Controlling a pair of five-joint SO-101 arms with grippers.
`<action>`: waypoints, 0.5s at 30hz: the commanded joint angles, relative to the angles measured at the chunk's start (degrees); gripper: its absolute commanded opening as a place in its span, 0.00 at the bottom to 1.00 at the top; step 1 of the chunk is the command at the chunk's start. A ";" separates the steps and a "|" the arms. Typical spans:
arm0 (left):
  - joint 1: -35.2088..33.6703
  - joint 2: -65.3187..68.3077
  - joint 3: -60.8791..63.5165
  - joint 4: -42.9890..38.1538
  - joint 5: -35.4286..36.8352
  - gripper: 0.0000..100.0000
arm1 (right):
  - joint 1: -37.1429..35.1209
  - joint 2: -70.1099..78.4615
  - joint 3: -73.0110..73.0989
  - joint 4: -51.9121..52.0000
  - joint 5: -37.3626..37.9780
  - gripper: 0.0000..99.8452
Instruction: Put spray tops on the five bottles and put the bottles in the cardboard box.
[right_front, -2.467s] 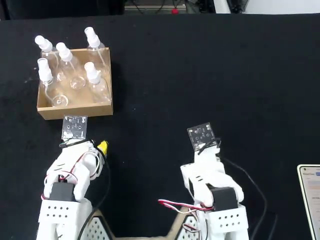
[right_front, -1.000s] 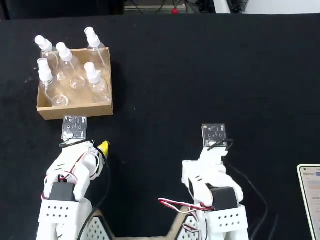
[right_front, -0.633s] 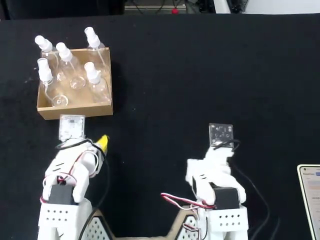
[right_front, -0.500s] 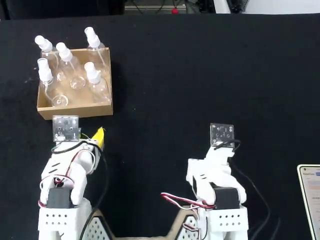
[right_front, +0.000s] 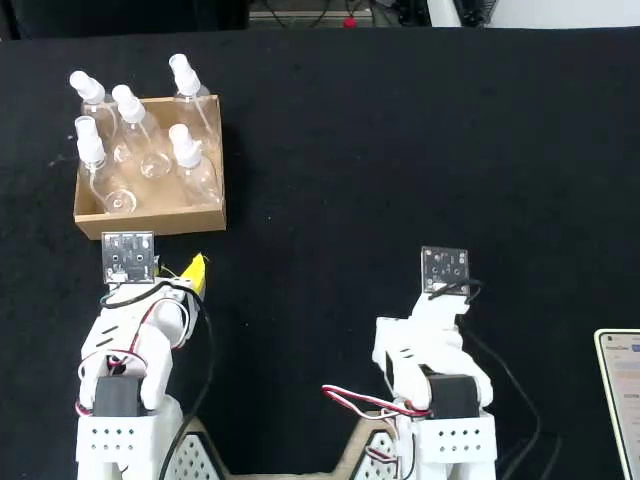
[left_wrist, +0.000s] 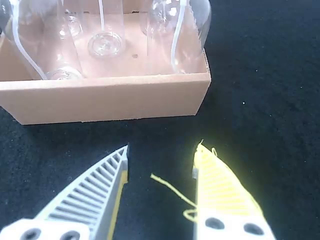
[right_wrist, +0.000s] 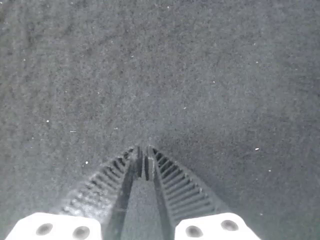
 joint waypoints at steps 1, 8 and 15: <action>-0.31 -0.44 0.75 0.18 0.44 0.21 | 0.88 -5.58 -0.04 0.44 -0.26 0.01; 2.07 -0.44 0.75 2.46 0.44 0.21 | 0.88 -5.58 -0.04 0.44 -0.26 0.01; 6.90 -0.44 0.75 20.48 0.09 0.21 | 0.88 -5.58 -0.04 0.44 -0.26 0.01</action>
